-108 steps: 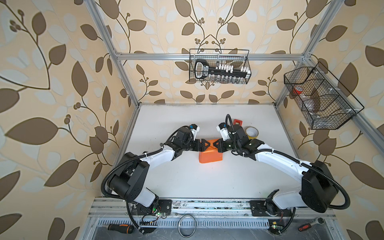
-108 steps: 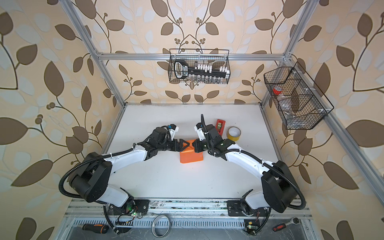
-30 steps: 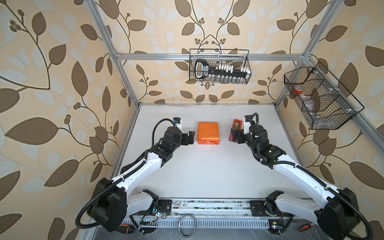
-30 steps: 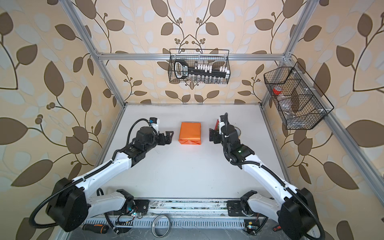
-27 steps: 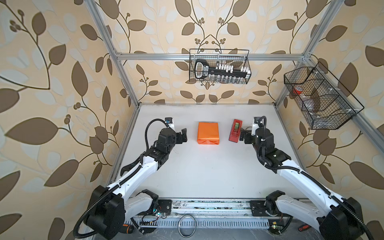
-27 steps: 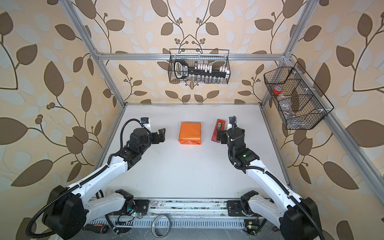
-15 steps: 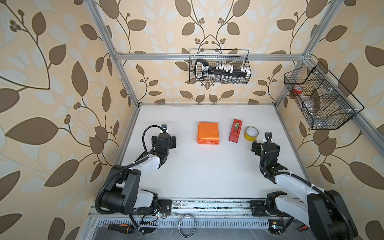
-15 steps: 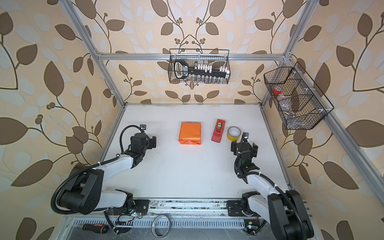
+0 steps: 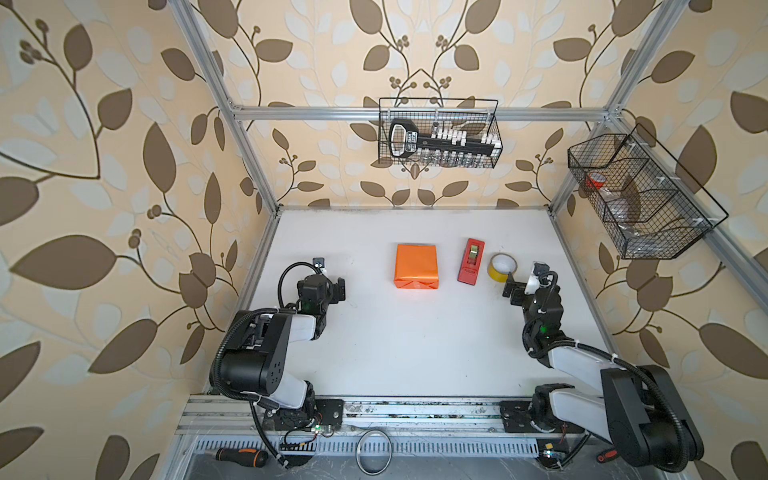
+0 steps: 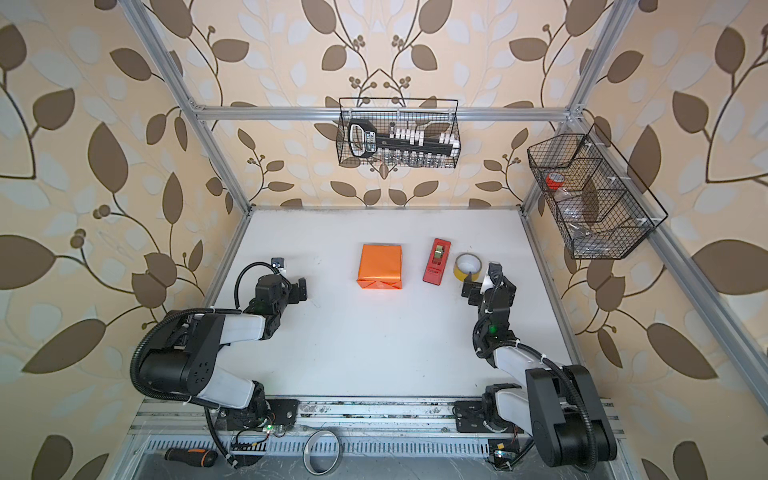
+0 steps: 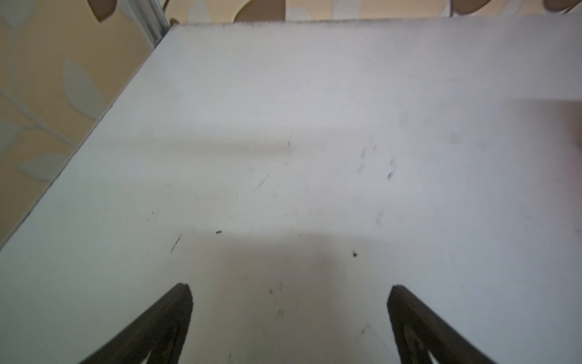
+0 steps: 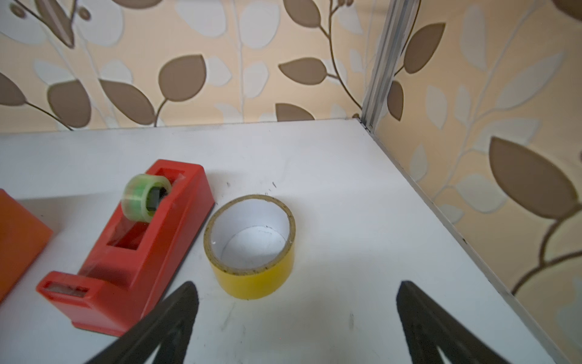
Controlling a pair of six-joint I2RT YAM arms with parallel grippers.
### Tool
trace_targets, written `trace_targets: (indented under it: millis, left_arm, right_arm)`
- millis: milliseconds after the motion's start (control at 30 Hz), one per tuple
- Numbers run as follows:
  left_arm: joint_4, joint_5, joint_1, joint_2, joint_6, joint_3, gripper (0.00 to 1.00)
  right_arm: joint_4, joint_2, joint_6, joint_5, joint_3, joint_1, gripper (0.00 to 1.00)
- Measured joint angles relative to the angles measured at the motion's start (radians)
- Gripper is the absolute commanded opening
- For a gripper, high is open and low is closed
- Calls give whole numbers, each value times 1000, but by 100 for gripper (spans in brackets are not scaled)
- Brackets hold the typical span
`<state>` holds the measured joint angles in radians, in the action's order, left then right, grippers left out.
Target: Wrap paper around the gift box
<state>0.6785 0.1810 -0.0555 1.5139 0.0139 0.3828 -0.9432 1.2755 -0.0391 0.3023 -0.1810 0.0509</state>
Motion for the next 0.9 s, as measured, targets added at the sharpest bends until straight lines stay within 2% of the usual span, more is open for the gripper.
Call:
trace_targets:
  millis: [67, 333, 900]
  left_arm:
    - [4, -7, 3, 0, -5, -1, 99]
    - [23, -18, 3, 0, -17, -1, 99]
    - [29, -18, 3, 0, -17, -1, 99]
  right_arm:
    - [0, 59, -6, -11, 20, -2, 100]
    - [-51, 66, 0, -87, 24, -5, 100]
    - [-72, 66, 14, -114, 24, 4, 100]
